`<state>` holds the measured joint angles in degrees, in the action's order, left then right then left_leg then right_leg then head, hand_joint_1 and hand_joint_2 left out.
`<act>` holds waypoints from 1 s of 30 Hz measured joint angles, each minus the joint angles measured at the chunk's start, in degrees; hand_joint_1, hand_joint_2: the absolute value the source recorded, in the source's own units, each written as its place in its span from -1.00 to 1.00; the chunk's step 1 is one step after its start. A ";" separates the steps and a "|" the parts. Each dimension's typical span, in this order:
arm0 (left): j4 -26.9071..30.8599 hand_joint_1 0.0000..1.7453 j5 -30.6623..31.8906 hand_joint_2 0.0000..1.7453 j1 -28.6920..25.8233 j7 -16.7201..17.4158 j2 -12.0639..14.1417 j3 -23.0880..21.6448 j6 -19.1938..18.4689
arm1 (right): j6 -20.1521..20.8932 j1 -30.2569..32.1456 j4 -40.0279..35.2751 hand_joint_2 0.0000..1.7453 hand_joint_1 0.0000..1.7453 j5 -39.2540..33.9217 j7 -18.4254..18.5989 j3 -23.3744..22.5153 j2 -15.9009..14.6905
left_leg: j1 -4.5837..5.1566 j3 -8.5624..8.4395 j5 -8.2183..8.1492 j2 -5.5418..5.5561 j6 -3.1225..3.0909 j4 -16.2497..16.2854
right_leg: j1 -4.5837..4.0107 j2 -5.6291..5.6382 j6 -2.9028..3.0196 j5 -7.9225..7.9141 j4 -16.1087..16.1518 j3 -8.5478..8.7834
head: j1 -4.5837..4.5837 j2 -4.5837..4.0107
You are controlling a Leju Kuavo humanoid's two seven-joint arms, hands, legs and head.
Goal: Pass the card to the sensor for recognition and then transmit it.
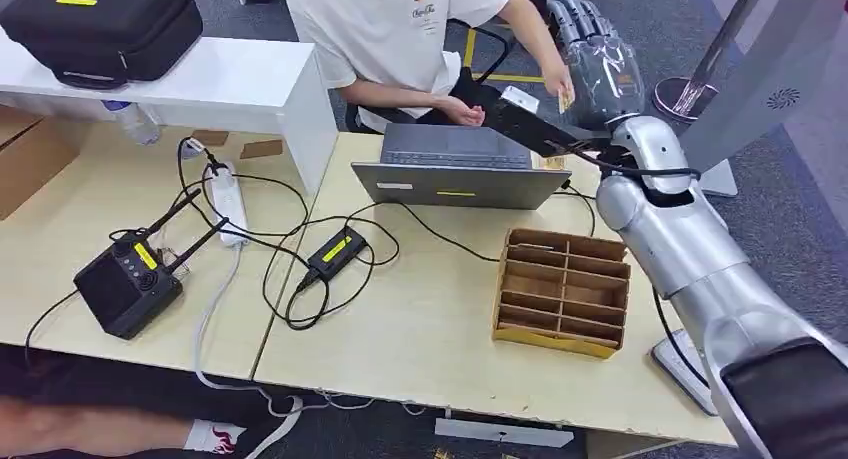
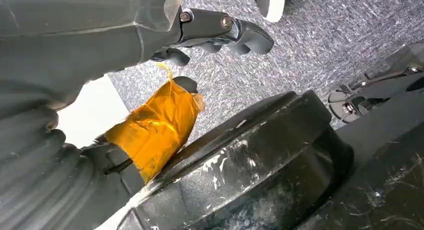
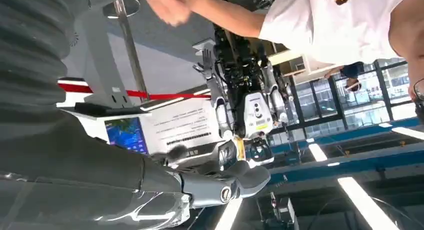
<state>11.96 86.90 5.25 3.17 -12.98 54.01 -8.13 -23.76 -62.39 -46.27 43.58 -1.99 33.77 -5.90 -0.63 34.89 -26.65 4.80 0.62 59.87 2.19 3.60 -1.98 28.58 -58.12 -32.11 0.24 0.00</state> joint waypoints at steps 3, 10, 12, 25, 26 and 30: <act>0.00 -1.00 -0.02 1.00 -0.03 -0.13 0.00 0.00 -0.02 | -0.04 0.00 0.07 1.00 -1.00 0.74 0.00 0.00 -0.67 | 0.00 0.00 0.00 0.00 0.00 0.00 | 0.00 -0.01 0.00 0.00 0.01 -0.02 | 0.00 -0.02; 0.00 -1.00 -0.15 1.00 -0.07 -0.13 0.02 0.02 0.00 | -0.65 -0.28 1.81 1.00 -1.00 6.18 2.42 -0.02 -6.59 | -0.01 0.03 0.03 0.18 -0.05 0.08 | 0.02 -0.20 -0.01 0.00 0.04 0.04 | 0.00 -0.02; 0.00 -1.00 -0.18 1.00 -0.11 -0.13 0.07 0.02 0.06 | -1.55 -0.67 3.69 1.00 -1.00 7.89 2.93 -0.22 -9.87 | 0.00 0.06 0.03 0.21 -0.05 0.12 | 0.05 -0.23 -0.03 -0.01 0.07 0.07 | 0.00 -0.02; 0.00 -1.00 -0.42 1.00 -0.34 0.42 0.11 0.68 0.15 | -0.24 -3.61 15.39 1.00 -1.00 12.35 7.06 -4.55 -29.27 | 0.05 0.24 -0.06 0.21 -0.18 0.29 | 0.04 -0.23 -0.16 -0.06 0.15 0.00 | -0.02 -0.02; 0.00 -1.00 -0.42 1.00 -0.36 0.42 0.11 0.70 0.13 | 0.22 -3.87 15.93 1.00 -1.00 13.18 7.75 -4.57 -30.49 | 0.05 0.20 -0.06 0.14 -0.18 0.29 | 0.04 -0.15 -0.16 -0.06 0.15 -0.06 | 0.00 -0.02; 0.00 -1.00 -0.44 1.00 -0.50 0.72 0.09 1.09 0.09 | 2.45 -4.63 18.76 1.00 -1.00 16.37 10.07 -4.57 -36.42 | 0.00 0.34 -0.03 0.53 -0.20 0.30 | 0.02 -0.54 -0.18 -0.04 0.16 -0.01 | 0.00 -0.02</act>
<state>11.96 86.47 4.74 3.89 -12.90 55.10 -8.04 -21.31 -67.02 -27.52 59.96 8.08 29.20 -42.32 -0.63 35.23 -26.68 5.33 0.42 60.17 2.21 3.06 -2.17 28.55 -57.97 -32.12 0.24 -0.02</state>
